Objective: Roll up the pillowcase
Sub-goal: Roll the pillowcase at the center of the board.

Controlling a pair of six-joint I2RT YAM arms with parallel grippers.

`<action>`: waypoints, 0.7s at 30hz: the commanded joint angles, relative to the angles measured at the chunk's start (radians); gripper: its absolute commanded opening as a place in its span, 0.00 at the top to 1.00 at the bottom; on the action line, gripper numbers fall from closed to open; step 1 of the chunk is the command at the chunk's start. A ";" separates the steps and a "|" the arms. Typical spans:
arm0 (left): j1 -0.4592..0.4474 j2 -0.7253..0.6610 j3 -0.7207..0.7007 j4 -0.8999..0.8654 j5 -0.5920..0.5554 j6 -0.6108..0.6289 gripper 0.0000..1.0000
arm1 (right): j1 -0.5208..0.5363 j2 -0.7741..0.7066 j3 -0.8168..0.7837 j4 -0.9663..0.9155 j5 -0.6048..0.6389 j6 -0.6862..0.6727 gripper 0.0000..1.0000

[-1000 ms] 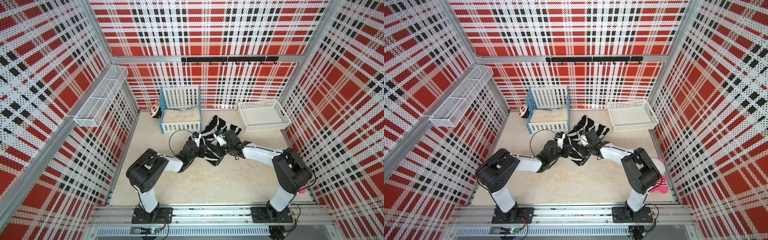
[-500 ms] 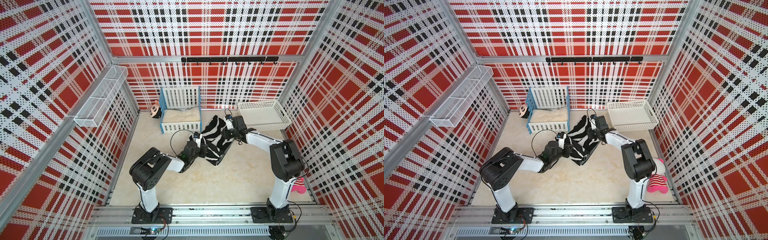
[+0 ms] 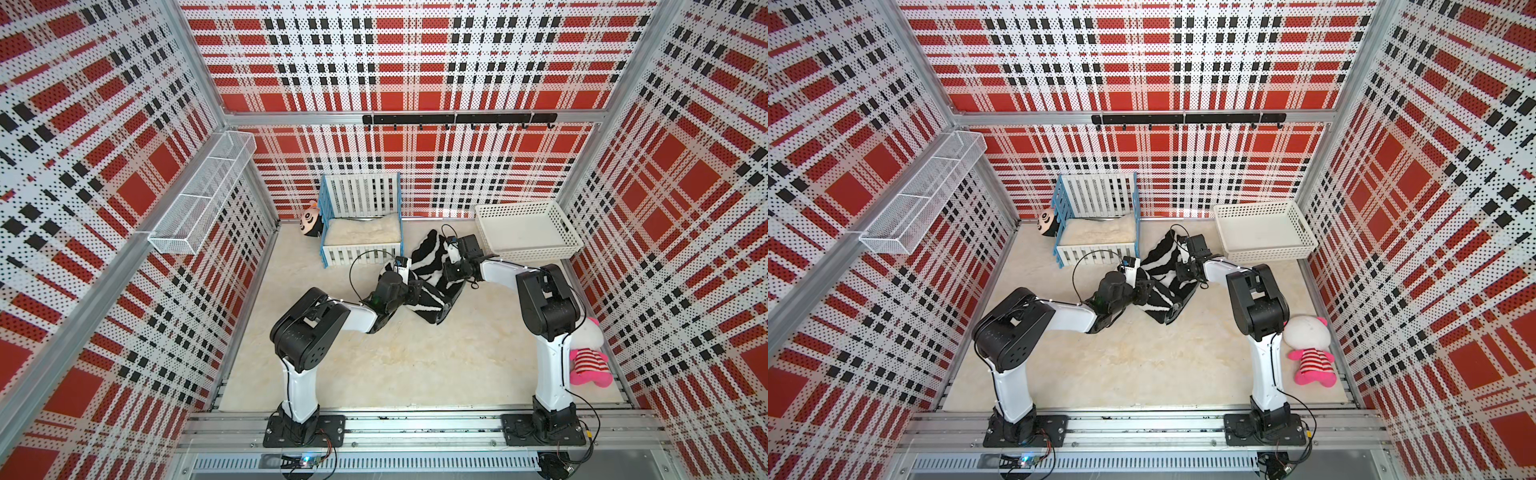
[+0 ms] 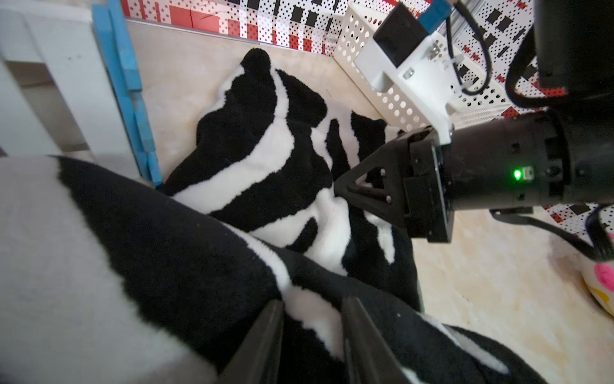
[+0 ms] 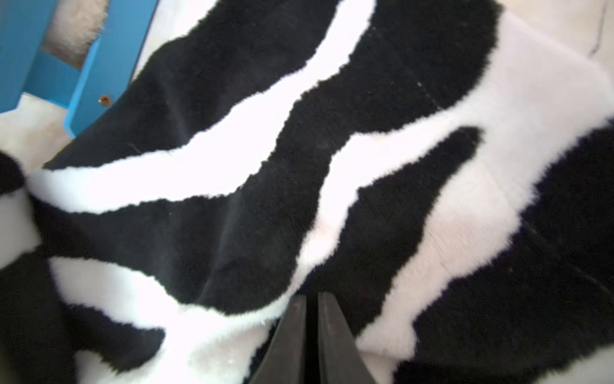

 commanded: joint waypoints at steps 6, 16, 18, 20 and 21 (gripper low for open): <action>0.003 0.125 0.161 -0.109 0.043 0.007 0.65 | 0.022 0.037 -0.053 -0.089 -0.063 -0.003 0.85; 0.016 0.243 0.329 -0.135 0.062 -0.001 0.65 | 0.022 0.029 -0.055 -0.076 -0.098 0.005 0.84; 0.018 0.261 0.355 -0.143 0.064 -0.002 0.65 | 0.021 0.016 -0.055 -0.072 -0.103 0.008 0.82; 0.019 0.278 0.377 -0.157 0.062 -0.002 0.65 | 0.020 -0.006 -0.057 -0.061 -0.104 0.008 0.79; 0.020 0.288 0.389 -0.168 0.060 -0.003 0.65 | 0.020 -0.021 -0.058 -0.056 -0.104 0.008 0.76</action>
